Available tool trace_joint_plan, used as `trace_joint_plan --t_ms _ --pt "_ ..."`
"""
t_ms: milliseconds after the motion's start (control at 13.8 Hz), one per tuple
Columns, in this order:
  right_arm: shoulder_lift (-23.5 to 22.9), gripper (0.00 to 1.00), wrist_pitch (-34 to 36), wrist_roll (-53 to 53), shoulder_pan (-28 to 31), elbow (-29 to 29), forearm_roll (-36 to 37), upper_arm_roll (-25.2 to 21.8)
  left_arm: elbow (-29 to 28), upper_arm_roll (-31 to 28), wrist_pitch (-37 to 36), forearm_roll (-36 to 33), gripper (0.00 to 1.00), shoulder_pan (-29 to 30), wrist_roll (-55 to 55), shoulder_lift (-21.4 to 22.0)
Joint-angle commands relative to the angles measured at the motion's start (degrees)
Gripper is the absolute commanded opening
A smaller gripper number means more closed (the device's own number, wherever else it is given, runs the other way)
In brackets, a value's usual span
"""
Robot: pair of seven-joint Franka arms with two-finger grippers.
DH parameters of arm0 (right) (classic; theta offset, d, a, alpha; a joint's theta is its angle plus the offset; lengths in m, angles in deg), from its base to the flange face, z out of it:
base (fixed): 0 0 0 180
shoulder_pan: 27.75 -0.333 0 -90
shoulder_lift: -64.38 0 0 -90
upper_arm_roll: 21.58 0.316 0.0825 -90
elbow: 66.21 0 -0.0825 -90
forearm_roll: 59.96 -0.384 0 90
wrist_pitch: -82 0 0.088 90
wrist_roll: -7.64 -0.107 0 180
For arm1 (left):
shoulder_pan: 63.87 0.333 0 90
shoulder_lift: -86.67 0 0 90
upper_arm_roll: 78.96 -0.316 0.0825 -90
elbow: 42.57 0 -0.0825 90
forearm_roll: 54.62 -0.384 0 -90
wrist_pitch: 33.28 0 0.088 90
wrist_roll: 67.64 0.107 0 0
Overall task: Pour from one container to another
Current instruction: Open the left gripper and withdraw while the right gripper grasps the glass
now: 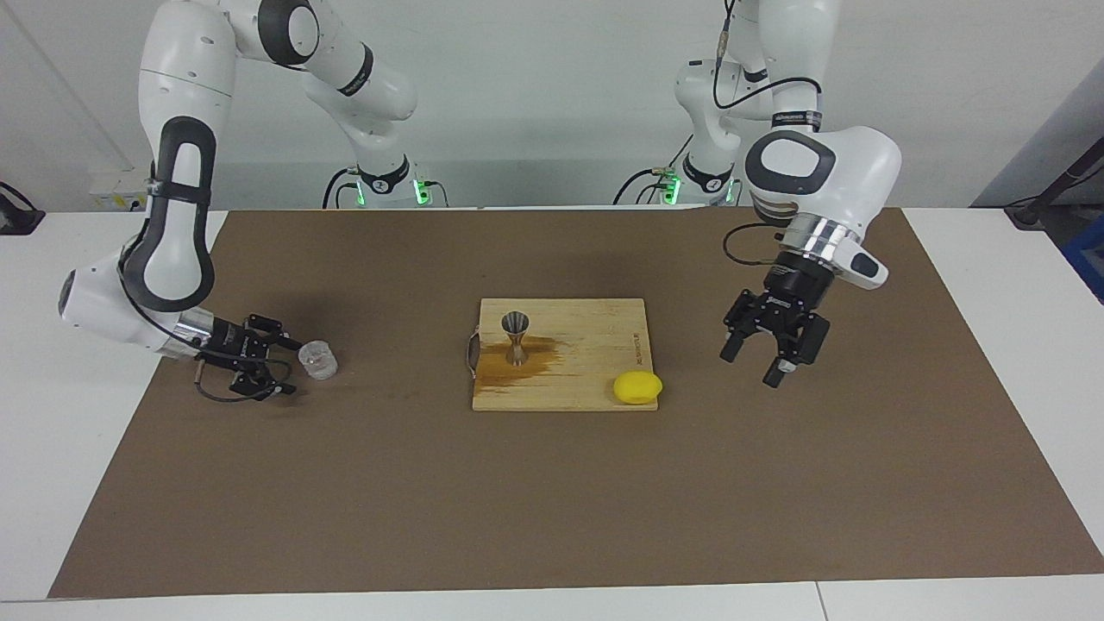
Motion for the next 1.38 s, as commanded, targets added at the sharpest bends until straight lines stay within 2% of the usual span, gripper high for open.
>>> trace_joint_plan --t_ms 0,73,218,290,435,508,580,653,726,798,943,1016,1161,1306 --pt "2.0 0.99 -1.1 1.4 -0.5 3.3 -2.6 0.3 4.8 0.9 -0.5 -17.8 1.0 4.1 -0.2 -2.8" --pt "2.2 0.99 -0.9 1.4 -0.6 3.6 -3.0 0.4 6.2 0.8 -5.5 -26.2 1.0 5.8 0.0 -3.0" --pt "2.6 0.99 -0.7 1.5 -0.6 4.9 -3.4 0.4 10.6 0.9 -20.2 -42.4 1.0 8.7 2.0 -3.0" --pt "2.7 0.97 -0.2 1.5 -0.6 4.9 -3.4 0.4 12.6 1.0 -25.9 -47.9 1.0 8.8 5.4 -3.2" --pt "2.8 0.72 1.2 1.3 -0.7 4.8 -4.2 0.5 14.7 0.9 -38.0 -56.3 1.0 8.8 20.6 -3.0" --pt "2.8 0.66 1.1 1.2 -0.7 4.8 -4.4 0.5 15.6 0.8 -42.3 -57.4 1.0 8.8 27.3 -2.5" --pt "2.8 0.5 1.2 0.6 -0.7 4.8 -4.4 0.5 15.9 0.8 -46.6 -57.5 1.0 8.9 33.5 -1.7" --pt "2.8 0.44 1.2 0.3 -0.7 4.8 -4.4 0.5 15.9 0.8 -50.4 -57.5 1.0 8.9 40.1 0.3" --pt "2.8 0.43 1.2 0.2 -0.7 4.8 -4.4 0.5 15.9 0.7 -54.3 -57.5 1.0 9.0 45.2 2.4" --pt "2.8 0.34 1.2 0.1 -0.7 4.7 -4.4 0.5 16.1 0.8 -58.6 -57.9 1.0 10.1 49.3 4.7" --pt "2.8 0.06 1.5 0.0 -0.6 4.4 -4.4 0.5 16.2 0.7 -65.8 -58.3 1.0 10.8 54.6 8.2" --pt "3.2 0.0 1.6 0.0 -0.7 4.4 -4.4 0.5 16.9 0.6 -68.9 -58.9 1.0 10.9 55.1 8.6" --pt "5.1 0.0 1.4 -0.3 -1.1 4.5 -4.4 0.5 20.2 0.7 -73.2 -59.9 1.0 10.9 57.0 8.9" --pt "7.4 0.0 1.2 -3.5 -3.2 4.8 -4.4 0.4 17.9 0.8 -72.1 -59.8 1.0 10.8 56.8 10.4"
